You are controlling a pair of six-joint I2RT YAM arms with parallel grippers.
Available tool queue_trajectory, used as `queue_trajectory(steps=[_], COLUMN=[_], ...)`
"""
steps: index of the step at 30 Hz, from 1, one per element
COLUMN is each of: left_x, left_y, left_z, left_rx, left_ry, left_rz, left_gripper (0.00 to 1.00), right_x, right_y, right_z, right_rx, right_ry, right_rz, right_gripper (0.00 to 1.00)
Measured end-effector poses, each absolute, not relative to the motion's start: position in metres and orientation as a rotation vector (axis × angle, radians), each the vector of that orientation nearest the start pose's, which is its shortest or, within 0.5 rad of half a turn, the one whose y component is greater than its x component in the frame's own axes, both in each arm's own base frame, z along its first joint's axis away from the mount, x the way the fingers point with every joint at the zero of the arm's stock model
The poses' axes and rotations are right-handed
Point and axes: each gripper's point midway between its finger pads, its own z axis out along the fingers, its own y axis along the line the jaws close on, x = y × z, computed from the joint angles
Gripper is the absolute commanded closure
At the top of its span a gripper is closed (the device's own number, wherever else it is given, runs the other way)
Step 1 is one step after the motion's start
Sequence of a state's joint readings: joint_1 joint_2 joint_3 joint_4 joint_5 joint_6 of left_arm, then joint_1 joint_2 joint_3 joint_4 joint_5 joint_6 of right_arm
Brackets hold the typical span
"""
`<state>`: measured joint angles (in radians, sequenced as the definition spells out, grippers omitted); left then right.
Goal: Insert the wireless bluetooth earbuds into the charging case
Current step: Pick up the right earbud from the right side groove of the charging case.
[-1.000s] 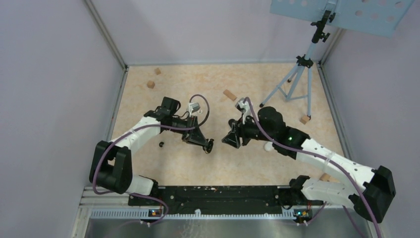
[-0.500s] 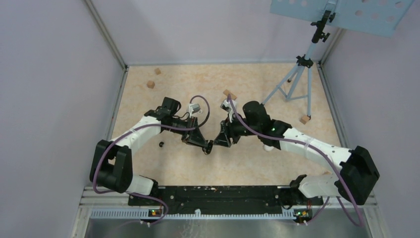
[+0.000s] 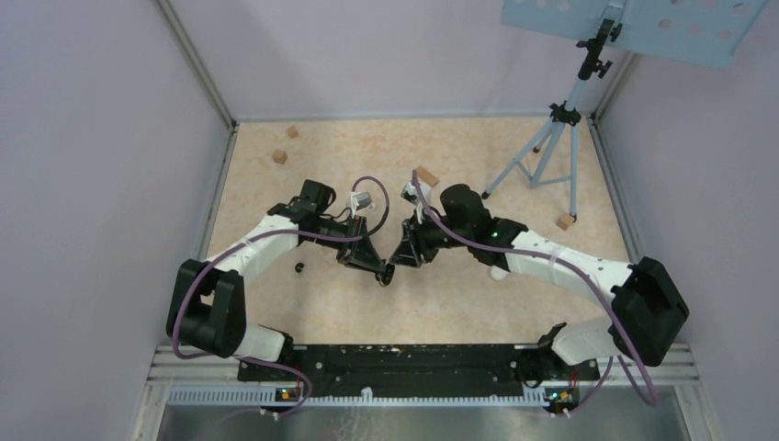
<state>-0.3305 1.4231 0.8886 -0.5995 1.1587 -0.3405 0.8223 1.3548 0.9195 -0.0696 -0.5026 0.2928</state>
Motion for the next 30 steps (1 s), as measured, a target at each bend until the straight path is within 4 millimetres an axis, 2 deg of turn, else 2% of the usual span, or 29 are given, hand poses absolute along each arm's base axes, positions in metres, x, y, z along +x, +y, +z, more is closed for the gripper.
queue_trajectory(steps=[10, 21, 30], left_x=[0.176, 0.176, 0.176], left_y=[-0.236, -0.236, -0.237], left_z=[0.166, 0.163, 0.161], left_rx=[0.361, 0.344, 0.334], left_ry=[2.575, 2.593, 2.606], left_rz=[-1.778, -1.775, -1.763], left_gripper=[1.0, 1.0, 1.0], right_x=[0.193, 0.188, 0.187], right_y=[0.352, 0.357, 0.359], right_z=[0.175, 0.172, 0.169], right_rx=[-0.896, -0.905, -0.9], right_ry=[2.06, 2.066, 2.072], right_rz=[1.188, 1.181, 1.146], right_gripper=[0.72, 0.71, 0.67])
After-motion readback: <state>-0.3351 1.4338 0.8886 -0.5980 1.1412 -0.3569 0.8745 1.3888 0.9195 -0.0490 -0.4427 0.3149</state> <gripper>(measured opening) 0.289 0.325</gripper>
